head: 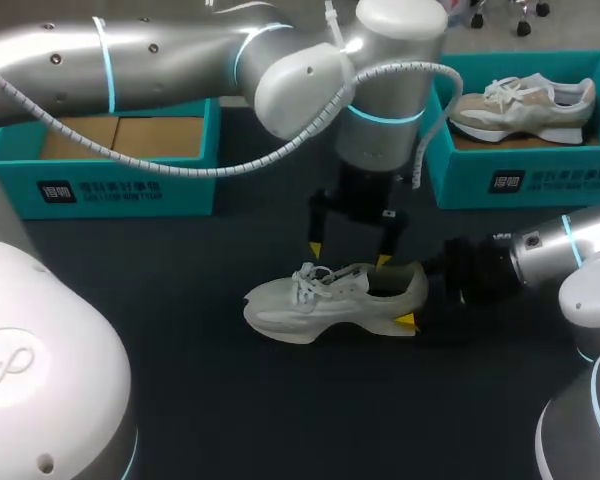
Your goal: Take the shoe out of the shoebox, open the shoe tongue, remove and reinsert the insole, then place the shoe into the shoebox
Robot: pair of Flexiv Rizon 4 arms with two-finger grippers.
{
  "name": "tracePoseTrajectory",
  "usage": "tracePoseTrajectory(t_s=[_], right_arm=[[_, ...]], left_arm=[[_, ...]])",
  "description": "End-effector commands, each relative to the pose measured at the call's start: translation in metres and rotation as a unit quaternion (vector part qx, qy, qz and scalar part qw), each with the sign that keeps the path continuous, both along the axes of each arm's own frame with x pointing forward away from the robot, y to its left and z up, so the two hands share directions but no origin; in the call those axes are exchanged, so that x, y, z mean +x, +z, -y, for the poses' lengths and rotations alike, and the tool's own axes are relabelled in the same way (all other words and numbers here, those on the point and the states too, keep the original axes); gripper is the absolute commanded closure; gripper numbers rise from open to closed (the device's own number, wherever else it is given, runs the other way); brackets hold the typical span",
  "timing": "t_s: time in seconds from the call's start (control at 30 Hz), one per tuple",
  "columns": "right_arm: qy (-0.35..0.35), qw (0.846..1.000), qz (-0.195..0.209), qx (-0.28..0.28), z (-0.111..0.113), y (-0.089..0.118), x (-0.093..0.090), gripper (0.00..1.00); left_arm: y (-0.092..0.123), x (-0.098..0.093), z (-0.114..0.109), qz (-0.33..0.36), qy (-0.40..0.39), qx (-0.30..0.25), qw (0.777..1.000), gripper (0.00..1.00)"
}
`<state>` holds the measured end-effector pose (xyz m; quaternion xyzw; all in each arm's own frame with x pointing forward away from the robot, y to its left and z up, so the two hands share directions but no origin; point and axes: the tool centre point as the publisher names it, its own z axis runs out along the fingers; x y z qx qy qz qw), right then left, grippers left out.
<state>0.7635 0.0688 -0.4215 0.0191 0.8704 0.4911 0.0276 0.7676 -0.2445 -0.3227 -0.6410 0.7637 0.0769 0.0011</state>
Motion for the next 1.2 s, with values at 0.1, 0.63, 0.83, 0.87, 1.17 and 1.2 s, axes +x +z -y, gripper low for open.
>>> tracePoseTrajectory(t_s=[0.1,0.63,0.83,0.87,1.17,1.2], right_arm=[[-0.001,1.000,0.000,-0.002,-0.003,-0.004,0.002,1.00],[-0.001,1.000,0.000,-0.002,-0.003,-0.004,0.002,1.00],[-0.001,1.000,0.000,-0.002,-0.003,-0.004,0.002,1.00],[-0.001,1.000,0.000,-0.002,-0.003,-0.004,0.002,1.00],[-0.001,1.000,0.000,-0.002,-0.003,-0.004,0.002,1.00],[-0.001,1.000,0.000,-0.002,-0.003,-0.004,0.002,1.00]], left_arm=[[-0.005,-0.011,0.004,0.001,-0.002,0.022,1.000,0.00],[-0.003,-0.020,-0.039,0.003,0.091,0.040,0.995,0.67],[0.003,-0.028,-0.053,-0.016,0.101,0.002,0.995,1.00],[0.004,-0.030,-0.056,-0.022,0.102,-0.005,0.995,1.00],[0.005,-0.036,-0.085,-0.045,0.127,-0.043,0.990,1.00],[0.005,-0.036,-0.089,-0.046,0.130,-0.046,0.989,1.00]])
